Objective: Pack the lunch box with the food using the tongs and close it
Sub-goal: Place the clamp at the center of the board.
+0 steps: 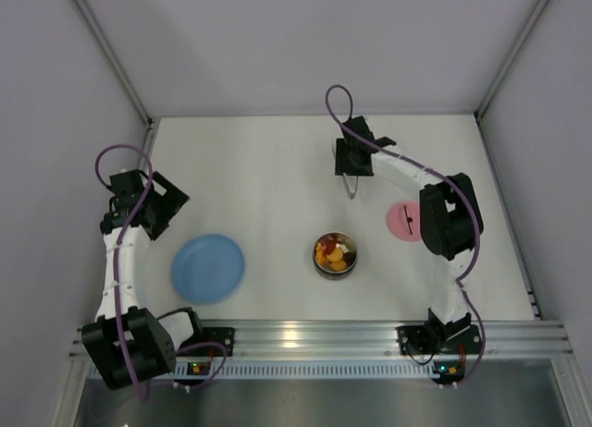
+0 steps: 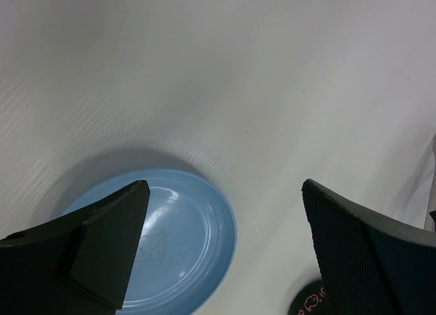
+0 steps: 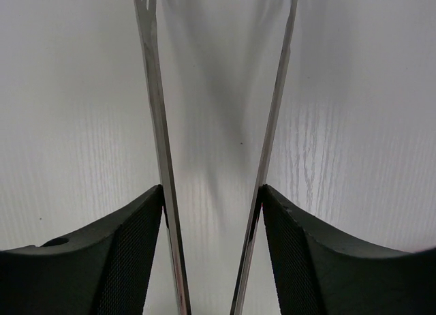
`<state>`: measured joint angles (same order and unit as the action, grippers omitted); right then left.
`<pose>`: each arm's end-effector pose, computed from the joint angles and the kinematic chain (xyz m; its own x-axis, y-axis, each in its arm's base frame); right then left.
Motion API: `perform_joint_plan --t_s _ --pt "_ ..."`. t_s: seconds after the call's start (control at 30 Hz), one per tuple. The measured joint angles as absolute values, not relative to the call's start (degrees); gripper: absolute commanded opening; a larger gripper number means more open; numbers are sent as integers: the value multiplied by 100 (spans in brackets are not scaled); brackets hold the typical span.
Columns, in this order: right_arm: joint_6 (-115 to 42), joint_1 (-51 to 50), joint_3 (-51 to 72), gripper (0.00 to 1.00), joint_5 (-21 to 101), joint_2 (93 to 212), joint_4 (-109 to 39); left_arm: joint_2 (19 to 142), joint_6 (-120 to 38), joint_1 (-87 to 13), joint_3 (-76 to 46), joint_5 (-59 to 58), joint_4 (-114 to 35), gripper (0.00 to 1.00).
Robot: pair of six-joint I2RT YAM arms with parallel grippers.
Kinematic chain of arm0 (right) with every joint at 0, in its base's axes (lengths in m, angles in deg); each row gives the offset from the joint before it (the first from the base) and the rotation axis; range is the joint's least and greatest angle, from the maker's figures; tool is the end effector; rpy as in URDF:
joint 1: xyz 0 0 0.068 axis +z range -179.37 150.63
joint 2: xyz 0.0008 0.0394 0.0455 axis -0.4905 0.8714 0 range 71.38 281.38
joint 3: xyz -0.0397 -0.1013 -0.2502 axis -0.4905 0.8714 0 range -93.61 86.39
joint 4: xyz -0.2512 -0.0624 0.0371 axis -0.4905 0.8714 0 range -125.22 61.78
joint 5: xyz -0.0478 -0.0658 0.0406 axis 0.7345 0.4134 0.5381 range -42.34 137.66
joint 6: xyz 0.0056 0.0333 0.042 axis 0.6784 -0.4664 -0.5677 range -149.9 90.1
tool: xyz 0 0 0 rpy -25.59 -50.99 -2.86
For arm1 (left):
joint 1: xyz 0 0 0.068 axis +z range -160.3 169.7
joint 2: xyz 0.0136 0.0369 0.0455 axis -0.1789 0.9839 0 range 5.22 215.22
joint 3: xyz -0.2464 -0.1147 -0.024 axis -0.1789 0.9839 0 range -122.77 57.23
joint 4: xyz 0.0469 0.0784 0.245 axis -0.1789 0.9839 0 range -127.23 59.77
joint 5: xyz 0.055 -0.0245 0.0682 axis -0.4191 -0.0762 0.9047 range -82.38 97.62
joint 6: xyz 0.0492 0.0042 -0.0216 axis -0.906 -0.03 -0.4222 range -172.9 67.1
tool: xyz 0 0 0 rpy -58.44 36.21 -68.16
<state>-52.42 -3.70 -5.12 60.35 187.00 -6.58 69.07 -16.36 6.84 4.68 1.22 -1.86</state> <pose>0.4072 0.1872 0.2198 -0.7787 0.0403 -0.6262 -0.0050 0.9975 0.0704 0.2217 0.0642 0.2817 -0.4276 -0.7511 -0.5030 -0.5905 0.6534 -0.4737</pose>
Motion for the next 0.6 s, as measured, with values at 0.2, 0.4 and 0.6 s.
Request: perform_joint_plan --t_s 0.2,0.4,0.6 --pt "-5240 -370 -630 63 5972 18737 -695 6907 -1634 684 476 94 -251 99" --pt "-5240 -372 -630 68 5952 18737 -695 6870 -1634 684 481 94 -258 99" --pt "-5238 -375 -614 72 5932 18737 -699 6857 -1634 684 487 94 -260 99"
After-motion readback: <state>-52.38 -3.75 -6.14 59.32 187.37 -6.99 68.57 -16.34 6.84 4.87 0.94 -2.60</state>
